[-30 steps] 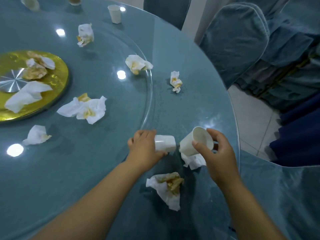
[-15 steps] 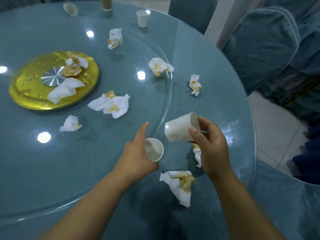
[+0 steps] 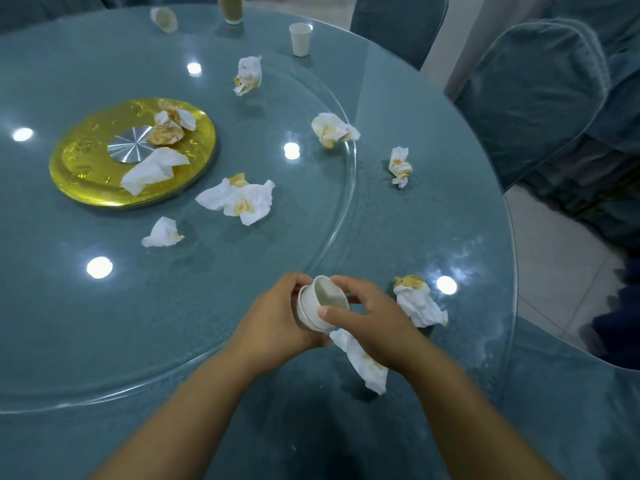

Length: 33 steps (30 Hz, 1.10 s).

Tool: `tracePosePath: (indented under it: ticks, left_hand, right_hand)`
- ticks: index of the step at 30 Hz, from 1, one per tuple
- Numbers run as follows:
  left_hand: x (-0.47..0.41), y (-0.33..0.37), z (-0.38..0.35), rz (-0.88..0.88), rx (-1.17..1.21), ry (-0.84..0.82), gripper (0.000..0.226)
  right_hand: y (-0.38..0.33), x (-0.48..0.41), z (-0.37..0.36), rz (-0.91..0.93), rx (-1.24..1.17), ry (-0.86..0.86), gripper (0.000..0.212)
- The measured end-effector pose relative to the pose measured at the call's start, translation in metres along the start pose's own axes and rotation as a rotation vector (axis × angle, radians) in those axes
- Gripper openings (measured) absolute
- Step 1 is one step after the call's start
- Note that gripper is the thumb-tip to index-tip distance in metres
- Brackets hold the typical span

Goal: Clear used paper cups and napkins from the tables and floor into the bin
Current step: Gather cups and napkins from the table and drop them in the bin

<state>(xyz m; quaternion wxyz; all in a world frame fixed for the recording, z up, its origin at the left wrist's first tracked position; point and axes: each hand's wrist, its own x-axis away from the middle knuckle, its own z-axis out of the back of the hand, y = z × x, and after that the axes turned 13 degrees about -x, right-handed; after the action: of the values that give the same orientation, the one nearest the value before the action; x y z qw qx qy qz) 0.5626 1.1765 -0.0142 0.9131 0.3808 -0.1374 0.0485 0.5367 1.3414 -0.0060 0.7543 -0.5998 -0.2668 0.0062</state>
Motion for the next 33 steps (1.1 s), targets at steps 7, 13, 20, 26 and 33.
tracePosePath:
  ticks: [7, 13, 20, 26, 33]
  left_hand:
    - [0.002, -0.005, -0.010, 0.042, 0.085, 0.083, 0.075]
    - [0.006, -0.009, -0.002, 0.003, 0.149, 0.098, 0.105]
    - [0.016, -0.013, 0.006, 0.033, 0.159, 0.149, 0.064]
    - [0.024, -0.029, 0.016, 0.058, 0.193, 0.190, 0.059]
    - [0.033, -0.051, 0.040, 0.052, 0.222, 0.210, 0.059]
  right_hand:
    - [0.039, 0.000, 0.036, -0.007, 0.376, 0.419, 0.075]
    - [0.087, -0.015, 0.067, -0.135, 0.685, 0.370, 0.055]
    - [0.082, 0.001, 0.046, 0.035, 0.347, 0.534, 0.037]
    - [0.079, 0.027, -0.003, -0.126, 0.628, 0.175, 0.080]
    - [0.093, 0.024, -0.028, 0.043, 0.576, 0.366, 0.037]
